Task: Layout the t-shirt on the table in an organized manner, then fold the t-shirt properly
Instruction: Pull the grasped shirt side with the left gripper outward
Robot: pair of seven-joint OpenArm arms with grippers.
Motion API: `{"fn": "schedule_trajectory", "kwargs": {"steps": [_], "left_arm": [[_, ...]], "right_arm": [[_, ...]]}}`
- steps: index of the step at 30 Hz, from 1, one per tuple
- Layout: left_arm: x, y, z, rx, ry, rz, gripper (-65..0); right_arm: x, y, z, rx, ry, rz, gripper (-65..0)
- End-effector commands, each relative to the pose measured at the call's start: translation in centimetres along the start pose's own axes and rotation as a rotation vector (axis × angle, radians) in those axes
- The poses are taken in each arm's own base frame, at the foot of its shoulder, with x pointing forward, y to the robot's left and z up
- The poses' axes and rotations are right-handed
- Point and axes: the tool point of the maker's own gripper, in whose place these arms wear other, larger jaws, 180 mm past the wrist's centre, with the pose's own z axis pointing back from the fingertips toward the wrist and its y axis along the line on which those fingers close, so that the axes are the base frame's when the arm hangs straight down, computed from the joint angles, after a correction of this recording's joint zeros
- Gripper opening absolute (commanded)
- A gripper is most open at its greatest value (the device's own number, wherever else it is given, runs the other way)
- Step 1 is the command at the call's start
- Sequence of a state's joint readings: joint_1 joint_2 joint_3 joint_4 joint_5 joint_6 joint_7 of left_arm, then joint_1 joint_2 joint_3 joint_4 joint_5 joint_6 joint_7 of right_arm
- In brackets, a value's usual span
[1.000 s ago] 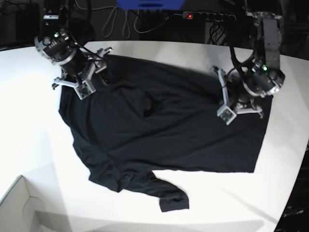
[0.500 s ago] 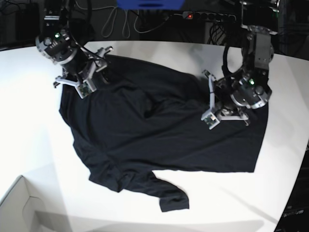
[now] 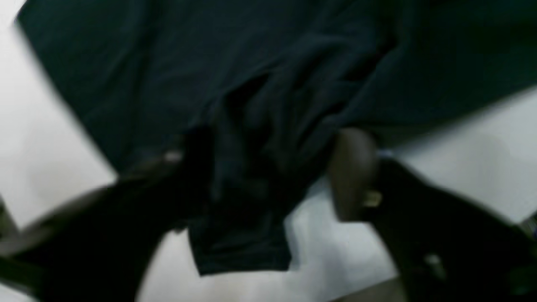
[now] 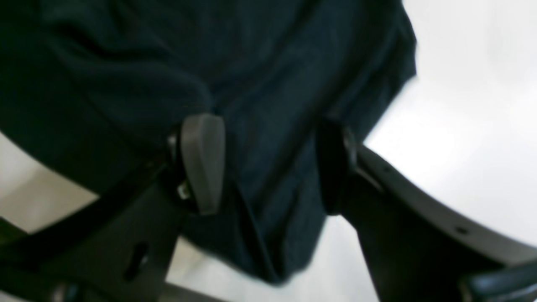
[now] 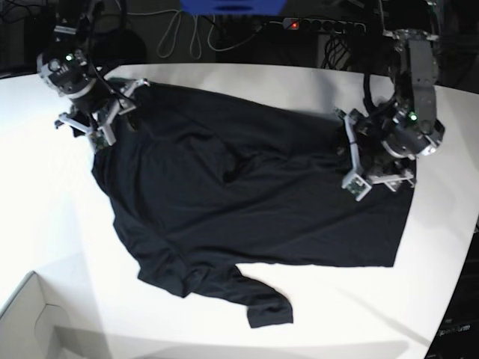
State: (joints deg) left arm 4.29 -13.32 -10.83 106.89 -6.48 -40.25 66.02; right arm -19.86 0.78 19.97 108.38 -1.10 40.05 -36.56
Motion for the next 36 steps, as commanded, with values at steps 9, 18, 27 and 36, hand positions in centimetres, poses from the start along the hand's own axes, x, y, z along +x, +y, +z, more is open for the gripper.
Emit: {"fn": "schedule_trajectory", "kwargs": {"steps": [9, 18, 27, 36], "left_arm": [[-7.2, 7.6, 3.6, 0.232, 0.009, 0.394, -14.3], [-11.8, 6.6, 0.3, 0.16, 0.032, 0.561, -14.2], [-14.6, 4.5, -1.0, 0.103, 0.094, 0.601, -15.0], [-14.6, 5.7, 0.4, 0.148, 0.086, 0.567, -65.0]], "right_arm": [[-1.8, -0.8, 1.3, -0.027, 0.017, -0.029, -29.4], [-4.4, -1.4, 0.7, -0.025, 0.077, -0.073, -29.4], [-4.6, -2.1, 0.9, -0.041, 0.083, -0.069, -29.4], [-4.5, -2.1, 0.9, -0.043, 0.078, -0.071, -29.5]]}}
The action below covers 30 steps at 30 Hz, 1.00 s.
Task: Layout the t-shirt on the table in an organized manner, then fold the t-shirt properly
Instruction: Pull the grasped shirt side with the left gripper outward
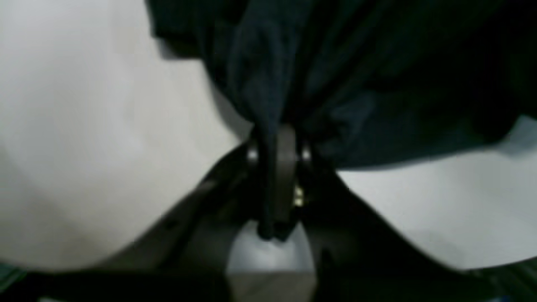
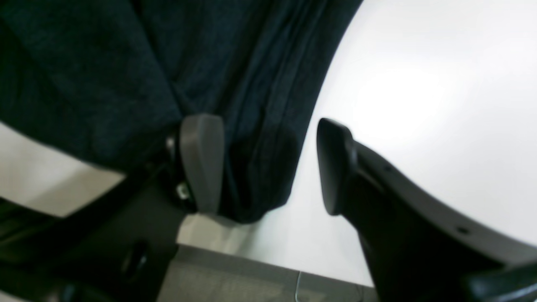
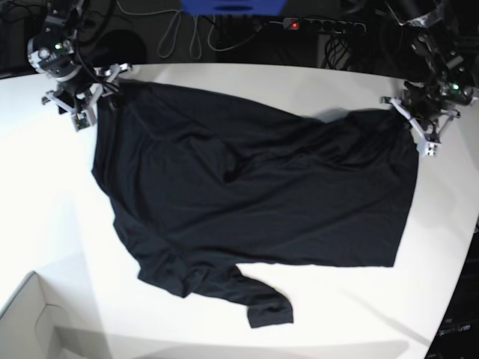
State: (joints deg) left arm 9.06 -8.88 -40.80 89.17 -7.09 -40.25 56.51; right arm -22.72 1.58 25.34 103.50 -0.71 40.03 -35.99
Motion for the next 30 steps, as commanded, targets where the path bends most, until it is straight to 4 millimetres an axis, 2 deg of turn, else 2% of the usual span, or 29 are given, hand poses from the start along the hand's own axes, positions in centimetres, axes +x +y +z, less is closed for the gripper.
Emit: {"fn": "schedule_trajectory", "kwargs": {"steps": [1, 3, 8, 11, 13, 16, 19, 21, 28, 30], "left_arm": [[2.0, 1.0, 1.1, 0.036, -0.057, -0.023, -65.0], [4.9, 1.3, 2.1, 0.063, -0.129, -0.049, -62.8], [10.3, 1.8, 4.1, 0.108, -0.257, -0.091, -65.0], [13.4, 1.9, 4.4, 0.109, -0.323, -0.085, -65.0], [14.8, 0.9, 3.9, 0.083, -0.335, -0.111, -65.0], [15.3, -0.2, 3.1, 0.068, -0.306, -0.175, -64.9], [14.3, -1.6, 1.1, 0.045, -0.232, -0.237, -64.9], [13.8, -2.0, 0.5, 0.04, -0.207, -0.25, -64.9], [13.5, -1.0, 0.4, 0.058, -0.185, -0.266, -64.5], [13.3, -0.6, 0.5, 0.067, -0.174, -0.263, -59.5]], "right_arm": [[1.2, -0.2, 0.3, -0.006, -0.044, 0.007, -29.5], [1.2, -0.2, 0.3, -0.006, -0.044, 0.007, -29.6], [1.2, -0.2, 0.3, -0.005, -0.045, 0.006, -29.6], [1.2, -0.2, 0.3, -0.005, -0.045, 0.006, -29.6], [1.2, -0.2, 0.3, -0.005, -0.045, 0.006, -29.7], [1.2, -0.2, 0.3, -0.005, -0.045, 0.006, -29.8], [1.2, -0.2, 0.3, -0.005, -0.045, 0.006, -29.8], [1.2, -0.2, 0.3, -0.006, -0.045, 0.007, -29.8], [1.3, -0.4, 0.4, -0.01, -0.046, 0.007, -29.8], [1.4, -0.3, 0.3, -0.008, -0.049, 0.009, -29.8]]}}
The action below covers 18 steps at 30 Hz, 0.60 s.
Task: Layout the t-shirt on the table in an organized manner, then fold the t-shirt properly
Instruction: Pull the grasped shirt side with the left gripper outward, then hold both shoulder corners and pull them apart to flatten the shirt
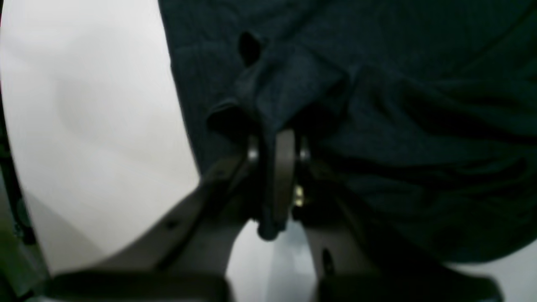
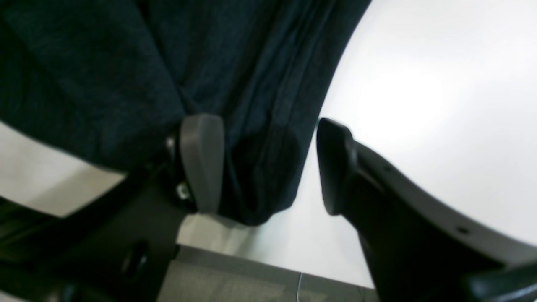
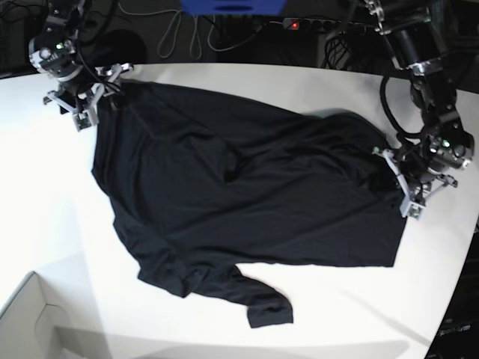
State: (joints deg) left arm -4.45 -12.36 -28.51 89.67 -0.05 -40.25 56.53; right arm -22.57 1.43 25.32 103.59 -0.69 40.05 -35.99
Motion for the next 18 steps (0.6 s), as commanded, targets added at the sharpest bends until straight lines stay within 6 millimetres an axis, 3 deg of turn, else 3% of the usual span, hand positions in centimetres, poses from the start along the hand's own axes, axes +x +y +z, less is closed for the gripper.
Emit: {"fn": "schedule_trajectory", "kwargs": {"steps": [1, 7, 10, 14, 18], "left_arm": [[1.3, 1.1, 0.6, 0.029, -0.036, -0.008, -54.5], [0.2, 3.5, 1.5, 0.08, -0.033, 0.033, -27.1], [-0.6, 5.1, 2.2, 0.117, -0.033, 0.086, -17.6], [-2.6, 6.6, 2.3, 0.139, -0.014, 0.17, -12.0], [-6.0, 5.5, 0.1, 0.072, 0.068, 0.248, -11.8]], "right_arm": [[1.6, -0.5, 0.2, -0.011, -0.054, 0.011, -29.8], [2.0, -0.7, 0.2, -0.015, -0.062, 0.013, -29.8], [2.0, -0.7, 0.2, -0.015, -0.062, 0.013, -29.8], [2.0, -0.8, 0.3, -0.018, -0.061, 0.012, -29.8], [2.0, -0.8, 0.2, -0.017, -0.063, 0.012, -29.8]]}}
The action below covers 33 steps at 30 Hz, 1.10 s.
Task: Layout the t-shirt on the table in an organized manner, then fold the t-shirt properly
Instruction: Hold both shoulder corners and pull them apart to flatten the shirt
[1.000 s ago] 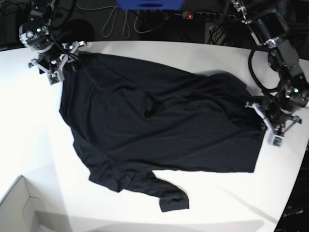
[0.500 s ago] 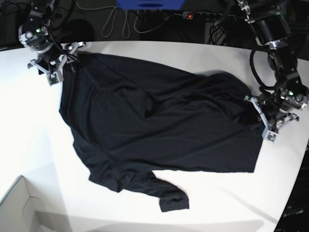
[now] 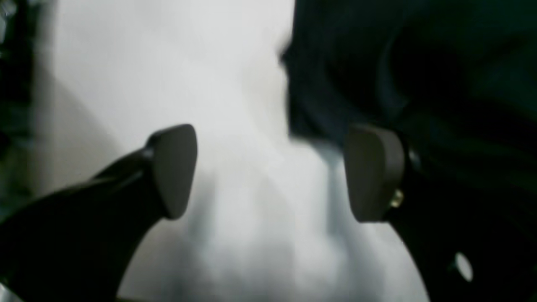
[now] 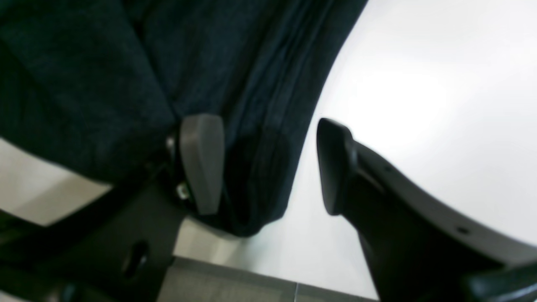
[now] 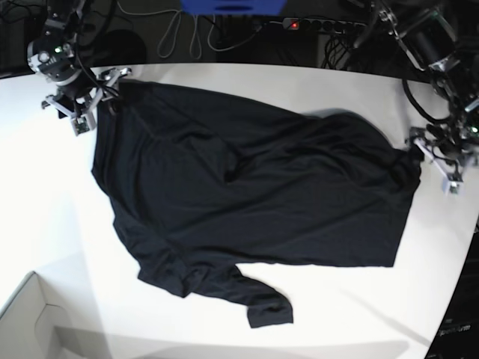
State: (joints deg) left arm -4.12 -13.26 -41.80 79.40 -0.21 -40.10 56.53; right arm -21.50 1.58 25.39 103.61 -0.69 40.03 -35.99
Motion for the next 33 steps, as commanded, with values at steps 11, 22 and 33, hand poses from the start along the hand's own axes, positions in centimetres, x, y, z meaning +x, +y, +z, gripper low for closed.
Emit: {"fn": "schedule_trajectory", "kwargs": {"steps": [11, 22, 33], "left_arm": [[2.3, -2.4, -0.3, -0.114, -0.118, 0.085, -11.8], [2.0, -4.3, -1.9, -0.179, -0.153, 0.146, -11.9], [1.1, -4.7, -2.6, -0.198, -0.127, 0.167, -41.7]], "right_arm": [[2.0, -0.7, 1.1, -0.026, -0.066, 0.028, -29.5], [1.2, -0.5, 1.5, -0.024, -0.045, 0.031, -29.5], [-0.3, 0.9, 1.9, 0.0, -0.013, 0.015, -29.5]]}}
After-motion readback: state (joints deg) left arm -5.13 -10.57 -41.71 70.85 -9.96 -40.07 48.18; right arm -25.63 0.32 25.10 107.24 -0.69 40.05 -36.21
